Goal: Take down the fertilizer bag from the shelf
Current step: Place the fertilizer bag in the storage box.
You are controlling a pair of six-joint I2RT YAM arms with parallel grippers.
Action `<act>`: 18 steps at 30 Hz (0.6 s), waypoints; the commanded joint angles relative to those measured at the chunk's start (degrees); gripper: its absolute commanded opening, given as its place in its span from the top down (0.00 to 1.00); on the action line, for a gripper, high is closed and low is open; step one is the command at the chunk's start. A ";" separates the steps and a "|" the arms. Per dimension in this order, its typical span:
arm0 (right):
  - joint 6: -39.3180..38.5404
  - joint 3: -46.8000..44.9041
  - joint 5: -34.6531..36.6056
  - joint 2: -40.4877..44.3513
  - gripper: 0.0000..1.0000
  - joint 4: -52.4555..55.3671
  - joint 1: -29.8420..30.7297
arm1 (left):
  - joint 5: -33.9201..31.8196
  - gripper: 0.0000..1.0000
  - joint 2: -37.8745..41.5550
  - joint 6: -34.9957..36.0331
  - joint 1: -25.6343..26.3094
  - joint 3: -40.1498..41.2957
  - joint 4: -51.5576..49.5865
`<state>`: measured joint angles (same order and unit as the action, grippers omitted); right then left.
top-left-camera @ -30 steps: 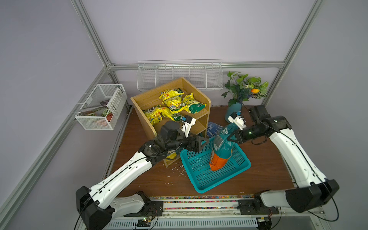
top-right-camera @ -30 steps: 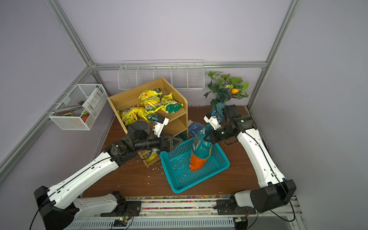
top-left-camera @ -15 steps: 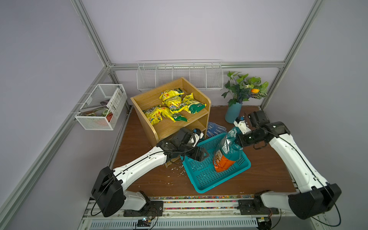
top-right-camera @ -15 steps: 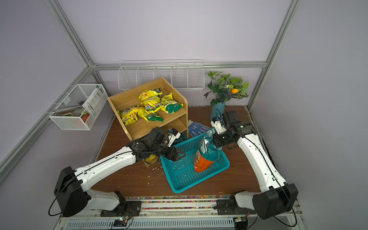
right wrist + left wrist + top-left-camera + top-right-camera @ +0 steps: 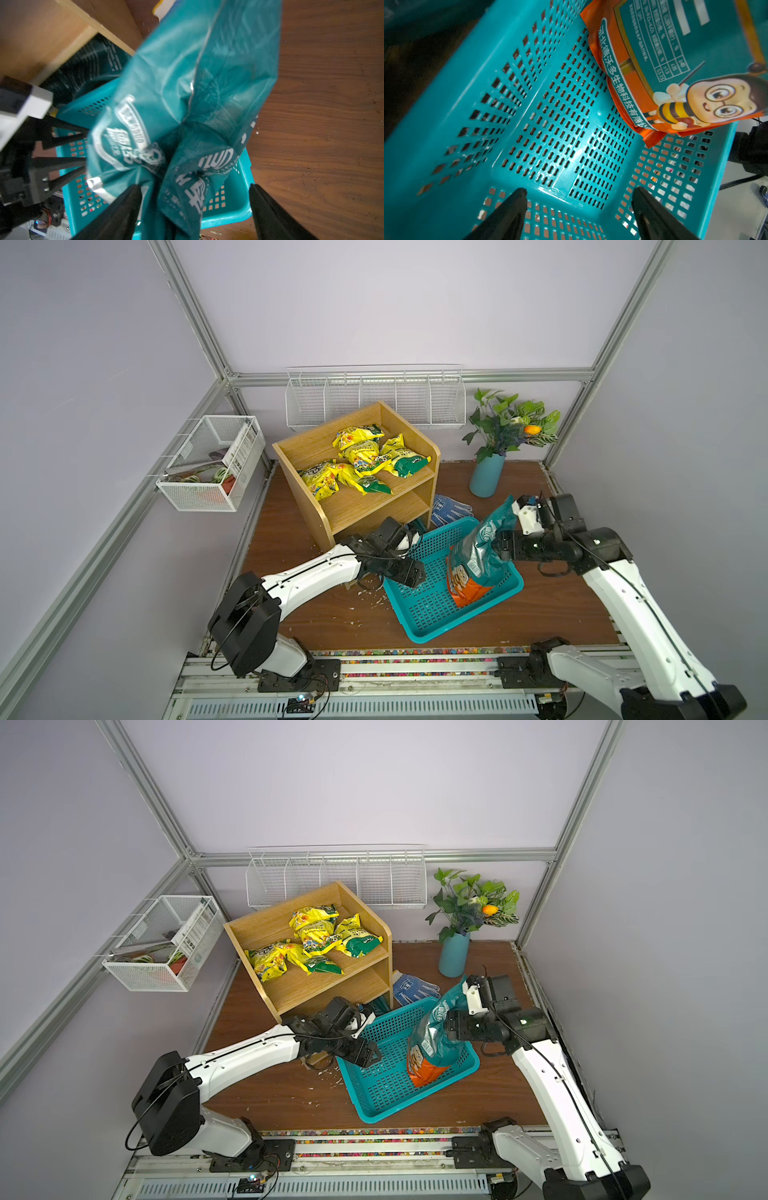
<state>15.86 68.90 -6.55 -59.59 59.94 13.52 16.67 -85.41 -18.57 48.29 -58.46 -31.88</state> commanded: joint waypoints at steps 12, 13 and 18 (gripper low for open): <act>6.48 5.94 9.80 -3.60 0.01 -5.79 -0.53 | -2.77 0.15 0.76 -0.99 0.07 -1.97 1.12; 6.75 6.29 9.76 -4.58 0.01 -5.85 -1.04 | -2.92 0.15 0.95 -0.94 0.06 -1.89 1.20; 7.73 5.19 8.11 -8.80 0.05 -9.39 -1.52 | -3.52 0.14 1.12 -0.93 0.13 -1.44 1.56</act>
<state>22.09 74.17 1.10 -67.13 53.65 12.23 14.26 -85.17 -19.14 48.29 -59.27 -31.29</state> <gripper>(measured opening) 0.955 0.855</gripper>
